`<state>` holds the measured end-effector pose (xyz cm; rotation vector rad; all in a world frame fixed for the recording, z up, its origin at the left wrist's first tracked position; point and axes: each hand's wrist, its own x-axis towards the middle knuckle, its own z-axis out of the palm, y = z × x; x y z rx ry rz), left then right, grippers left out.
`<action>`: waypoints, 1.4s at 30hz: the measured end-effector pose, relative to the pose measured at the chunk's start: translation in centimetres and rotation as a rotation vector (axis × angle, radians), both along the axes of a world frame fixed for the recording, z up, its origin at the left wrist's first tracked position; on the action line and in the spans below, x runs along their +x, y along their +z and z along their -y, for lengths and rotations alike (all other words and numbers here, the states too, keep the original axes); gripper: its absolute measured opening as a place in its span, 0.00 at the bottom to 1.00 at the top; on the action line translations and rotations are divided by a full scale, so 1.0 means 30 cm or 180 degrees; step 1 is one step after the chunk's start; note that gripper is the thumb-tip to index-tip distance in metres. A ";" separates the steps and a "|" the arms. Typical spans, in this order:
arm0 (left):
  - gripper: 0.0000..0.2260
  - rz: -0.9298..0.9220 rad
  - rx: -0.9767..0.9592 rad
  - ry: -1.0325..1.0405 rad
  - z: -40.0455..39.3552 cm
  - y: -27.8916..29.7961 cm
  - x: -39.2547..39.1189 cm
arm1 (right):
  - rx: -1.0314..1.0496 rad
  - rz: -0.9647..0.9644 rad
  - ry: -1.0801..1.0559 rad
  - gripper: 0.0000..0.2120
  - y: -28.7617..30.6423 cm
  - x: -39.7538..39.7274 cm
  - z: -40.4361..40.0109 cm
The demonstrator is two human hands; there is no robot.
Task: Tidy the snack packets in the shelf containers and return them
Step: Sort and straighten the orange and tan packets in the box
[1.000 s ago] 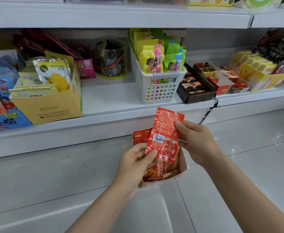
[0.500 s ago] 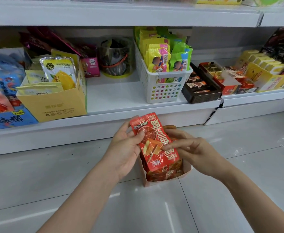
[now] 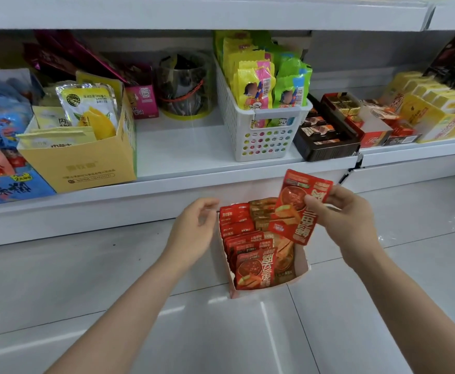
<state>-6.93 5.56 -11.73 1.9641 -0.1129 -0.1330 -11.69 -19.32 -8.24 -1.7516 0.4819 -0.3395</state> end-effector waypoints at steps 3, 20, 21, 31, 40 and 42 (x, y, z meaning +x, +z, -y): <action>0.13 -0.0113 0.0338 -0.0540 -0.001 -0.057 -0.044 | -0.0078 -0.0002 -0.0171 0.05 -0.025 -0.006 0.021; 0.22 0.0730 0.1515 -0.0941 -0.008 -0.099 -0.172 | -0.0014 0.0042 -0.0174 0.06 -0.069 -0.024 -0.017; 0.18 0.0820 0.1487 -0.0952 -0.009 -0.098 -0.179 | -0.0001 0.0040 -0.0174 0.06 -0.067 -0.029 -0.014; 0.10 0.0146 0.0460 -0.1490 -0.037 -0.109 -0.257 | 0.0318 0.0089 0.0435 0.07 -0.043 -0.075 -0.008; 0.27 0.0254 0.1512 -0.1747 -0.017 -0.087 -0.207 | 0.0089 0.0324 0.0045 0.04 -0.047 -0.047 -0.043; 0.27 0.0181 0.1254 -0.1725 -0.013 -0.073 -0.196 | 0.0078 0.0319 0.0092 0.04 -0.048 -0.041 -0.046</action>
